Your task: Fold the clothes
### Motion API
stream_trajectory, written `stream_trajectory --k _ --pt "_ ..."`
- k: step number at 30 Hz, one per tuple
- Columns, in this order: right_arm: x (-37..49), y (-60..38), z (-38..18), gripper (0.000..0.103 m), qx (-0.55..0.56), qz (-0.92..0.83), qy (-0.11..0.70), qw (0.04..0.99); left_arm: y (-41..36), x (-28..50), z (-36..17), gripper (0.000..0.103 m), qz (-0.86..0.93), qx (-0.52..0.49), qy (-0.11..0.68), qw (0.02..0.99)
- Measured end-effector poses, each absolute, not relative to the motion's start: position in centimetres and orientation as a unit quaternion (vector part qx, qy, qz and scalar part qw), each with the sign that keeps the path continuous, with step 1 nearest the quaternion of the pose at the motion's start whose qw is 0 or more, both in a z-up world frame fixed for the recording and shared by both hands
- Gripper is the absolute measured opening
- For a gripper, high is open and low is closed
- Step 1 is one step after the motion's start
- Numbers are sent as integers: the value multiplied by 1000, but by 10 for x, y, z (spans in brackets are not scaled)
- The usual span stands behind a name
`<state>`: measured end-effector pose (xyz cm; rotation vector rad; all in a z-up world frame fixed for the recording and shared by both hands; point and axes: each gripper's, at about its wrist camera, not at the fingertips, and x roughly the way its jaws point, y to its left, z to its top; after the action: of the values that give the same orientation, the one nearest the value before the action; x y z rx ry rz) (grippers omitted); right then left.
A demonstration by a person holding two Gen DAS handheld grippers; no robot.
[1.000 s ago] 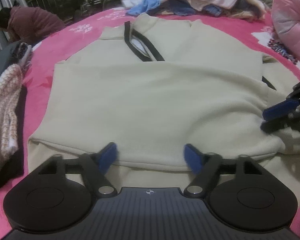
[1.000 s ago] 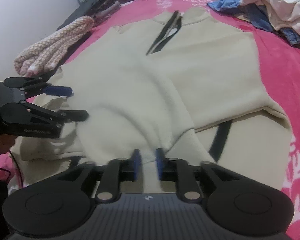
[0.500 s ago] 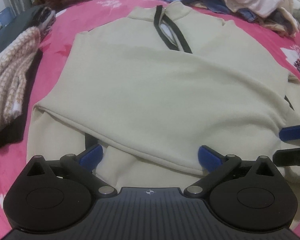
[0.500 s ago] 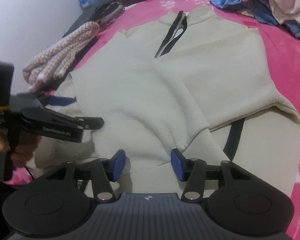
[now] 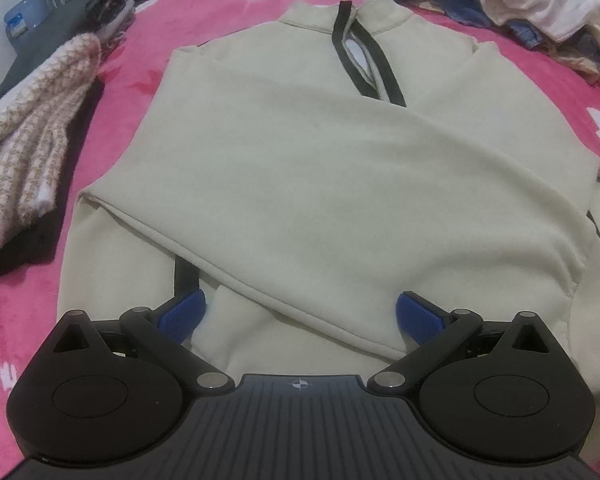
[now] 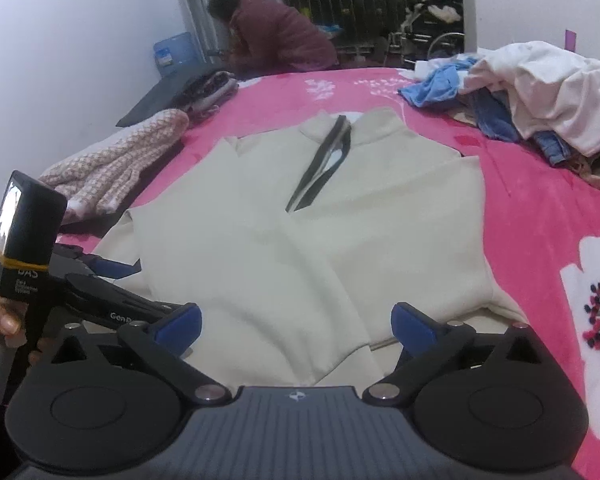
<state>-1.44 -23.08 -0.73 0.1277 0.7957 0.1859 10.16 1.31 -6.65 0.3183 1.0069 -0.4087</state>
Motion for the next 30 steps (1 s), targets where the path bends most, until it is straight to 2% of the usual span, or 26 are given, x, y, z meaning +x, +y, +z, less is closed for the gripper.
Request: stream_trajectory --k 6,14,30 --pt "-13 -232 -4 103 84 80 376 919 11 101 -65 103 -187 157 478 844" --pt "-21 -214 -3 103 17 122 359 925 7 99 -64 103 -177 163 478 845" --pt "-22 -212 -9 103 11 159 351 923 3 98 -64 103 -168 168 477 846"
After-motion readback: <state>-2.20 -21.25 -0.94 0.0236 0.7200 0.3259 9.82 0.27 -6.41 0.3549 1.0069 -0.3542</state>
